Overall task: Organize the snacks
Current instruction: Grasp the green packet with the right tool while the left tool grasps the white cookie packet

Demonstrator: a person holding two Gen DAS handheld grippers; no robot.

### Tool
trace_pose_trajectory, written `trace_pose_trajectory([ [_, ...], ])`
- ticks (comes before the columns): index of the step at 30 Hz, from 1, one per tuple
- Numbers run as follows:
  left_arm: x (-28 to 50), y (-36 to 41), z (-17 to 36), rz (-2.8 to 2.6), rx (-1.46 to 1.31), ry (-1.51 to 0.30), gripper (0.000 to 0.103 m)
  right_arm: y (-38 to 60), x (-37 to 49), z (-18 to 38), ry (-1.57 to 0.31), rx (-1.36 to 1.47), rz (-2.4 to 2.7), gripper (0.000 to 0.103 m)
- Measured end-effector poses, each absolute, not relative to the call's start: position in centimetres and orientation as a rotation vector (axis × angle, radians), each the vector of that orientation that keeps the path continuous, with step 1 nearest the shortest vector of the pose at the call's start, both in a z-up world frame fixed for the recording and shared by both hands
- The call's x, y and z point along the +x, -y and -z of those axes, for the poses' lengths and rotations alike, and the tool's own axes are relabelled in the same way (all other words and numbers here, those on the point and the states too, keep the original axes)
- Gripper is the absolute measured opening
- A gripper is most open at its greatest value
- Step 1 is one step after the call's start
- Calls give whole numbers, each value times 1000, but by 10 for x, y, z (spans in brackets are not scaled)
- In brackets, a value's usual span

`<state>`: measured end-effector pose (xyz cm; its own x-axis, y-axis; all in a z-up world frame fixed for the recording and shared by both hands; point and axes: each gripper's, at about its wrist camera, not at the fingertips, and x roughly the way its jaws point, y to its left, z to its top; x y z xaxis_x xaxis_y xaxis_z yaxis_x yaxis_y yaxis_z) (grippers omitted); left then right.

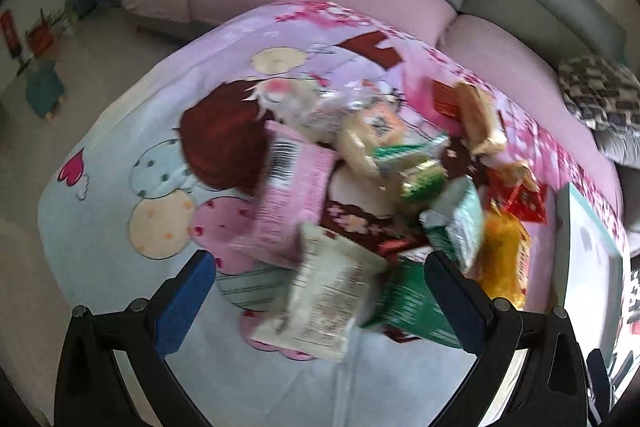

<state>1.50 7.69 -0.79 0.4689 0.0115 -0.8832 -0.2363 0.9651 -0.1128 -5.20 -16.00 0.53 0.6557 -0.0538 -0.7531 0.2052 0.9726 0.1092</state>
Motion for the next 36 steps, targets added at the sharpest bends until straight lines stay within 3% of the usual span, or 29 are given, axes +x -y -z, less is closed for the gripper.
trace_pose_trajectory([
  [13,18,-122,45,-205,-388,-1209,103,93,-26,8,-872,149,-93,102],
  [36,27,-160,46,-179,-410,-1216,103,12,9,35,-950,-30,-84,97],
])
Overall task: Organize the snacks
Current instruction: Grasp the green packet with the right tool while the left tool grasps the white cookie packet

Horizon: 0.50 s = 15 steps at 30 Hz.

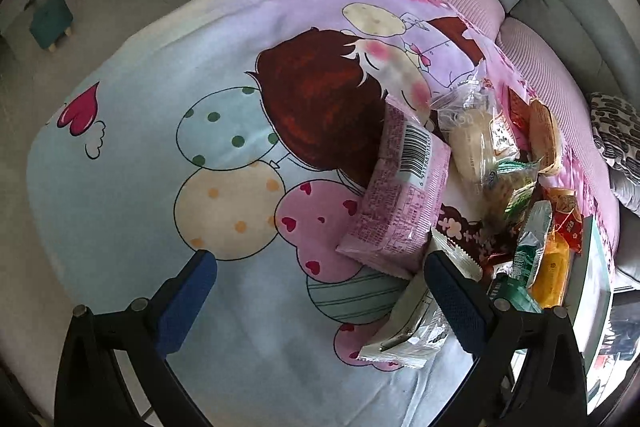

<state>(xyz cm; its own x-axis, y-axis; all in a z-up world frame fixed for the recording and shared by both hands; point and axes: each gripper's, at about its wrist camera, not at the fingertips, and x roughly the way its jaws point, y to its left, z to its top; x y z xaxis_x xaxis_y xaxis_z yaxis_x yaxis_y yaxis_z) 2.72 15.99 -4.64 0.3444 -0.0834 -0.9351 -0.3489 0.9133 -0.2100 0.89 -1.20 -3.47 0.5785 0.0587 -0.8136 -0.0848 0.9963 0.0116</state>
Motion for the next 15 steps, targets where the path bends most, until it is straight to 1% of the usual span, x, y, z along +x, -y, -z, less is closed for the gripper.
trace_pose_trajectory([
  [2,28,-159,46,-175,-409,-1214,103,11,11,36,-948,-36,-73,93],
  [3,28,-159,45,-175,-405,-1213,103,11,11,37,-948,-38,-69,90],
  [4,28,-158,45,-174,-401,-1212,103,11,11,37,-950,-44,-62,85],
  [6,28,-156,45,-170,-398,-1212,103,12,10,36,-948,-56,-50,81],
  [10,31,-149,46,-147,-390,-1220,103,19,7,36,-961,-42,-55,80],
  [13,32,-140,46,-121,-368,-1225,103,22,3,36,-967,-38,-56,75],
  [15,32,-133,46,-101,-349,-1231,103,25,0,35,-970,-35,-57,73],
])
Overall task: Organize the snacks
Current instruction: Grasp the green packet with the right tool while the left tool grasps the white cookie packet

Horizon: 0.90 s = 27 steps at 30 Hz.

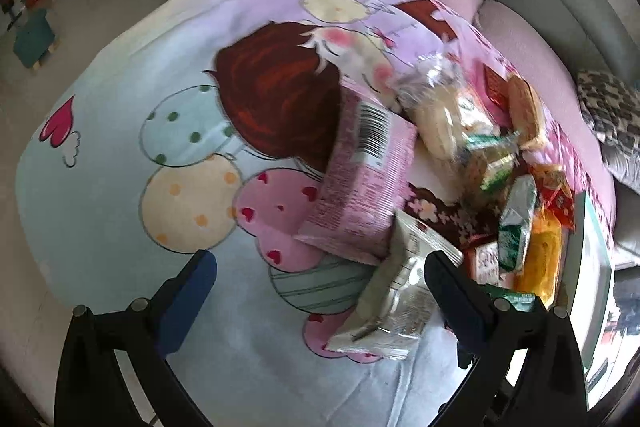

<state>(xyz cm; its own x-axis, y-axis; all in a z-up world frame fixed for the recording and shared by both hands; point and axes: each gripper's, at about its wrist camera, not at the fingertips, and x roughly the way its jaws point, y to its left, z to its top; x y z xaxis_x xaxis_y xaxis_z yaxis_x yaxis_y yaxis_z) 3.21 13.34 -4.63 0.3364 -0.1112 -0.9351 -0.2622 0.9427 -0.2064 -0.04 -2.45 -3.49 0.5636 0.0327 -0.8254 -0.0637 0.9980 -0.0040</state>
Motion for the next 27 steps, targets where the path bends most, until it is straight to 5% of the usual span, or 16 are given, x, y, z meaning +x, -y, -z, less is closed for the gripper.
trace_pose_trajectory([
  [17,33,-90,58,-30,-234,-1288,101,93,-23,20,-1031,83,75,70],
  [27,34,-51,66,-33,-143,-1296,65,120,-28,11,-1015,148,121,70],
])
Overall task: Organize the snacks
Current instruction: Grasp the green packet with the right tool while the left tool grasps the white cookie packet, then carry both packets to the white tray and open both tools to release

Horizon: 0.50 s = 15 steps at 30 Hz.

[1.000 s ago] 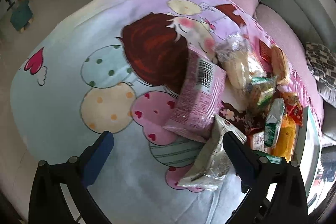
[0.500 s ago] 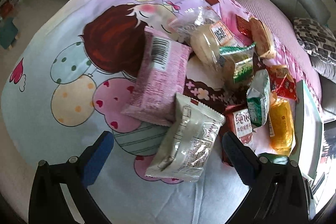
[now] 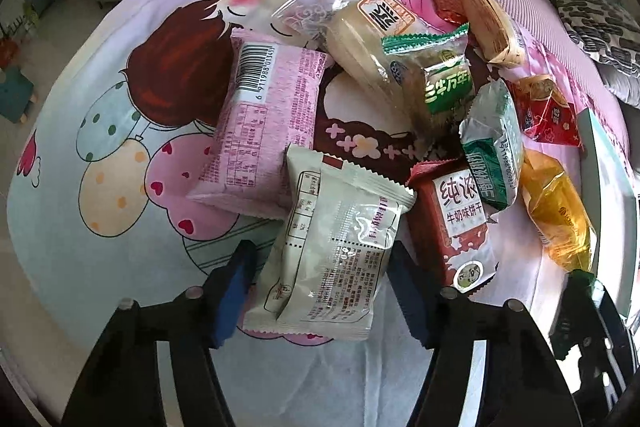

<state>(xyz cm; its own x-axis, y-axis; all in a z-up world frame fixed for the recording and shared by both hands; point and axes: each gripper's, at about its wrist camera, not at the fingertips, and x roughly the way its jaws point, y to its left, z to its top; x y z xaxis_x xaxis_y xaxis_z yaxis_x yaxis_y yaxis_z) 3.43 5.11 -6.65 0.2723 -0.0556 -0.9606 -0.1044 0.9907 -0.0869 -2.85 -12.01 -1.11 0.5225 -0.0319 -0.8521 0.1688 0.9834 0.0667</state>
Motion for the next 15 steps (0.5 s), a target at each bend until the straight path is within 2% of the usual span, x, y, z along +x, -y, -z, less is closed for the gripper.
trace_pose_trajectory([
  [5,34,-44,64,-33,-147,-1284,56,123,-29,8,-1007,166,117,70],
  [15,26,-46,44,-6,-170,-1246,54,127,-30,5,-1000,189,131,70],
])
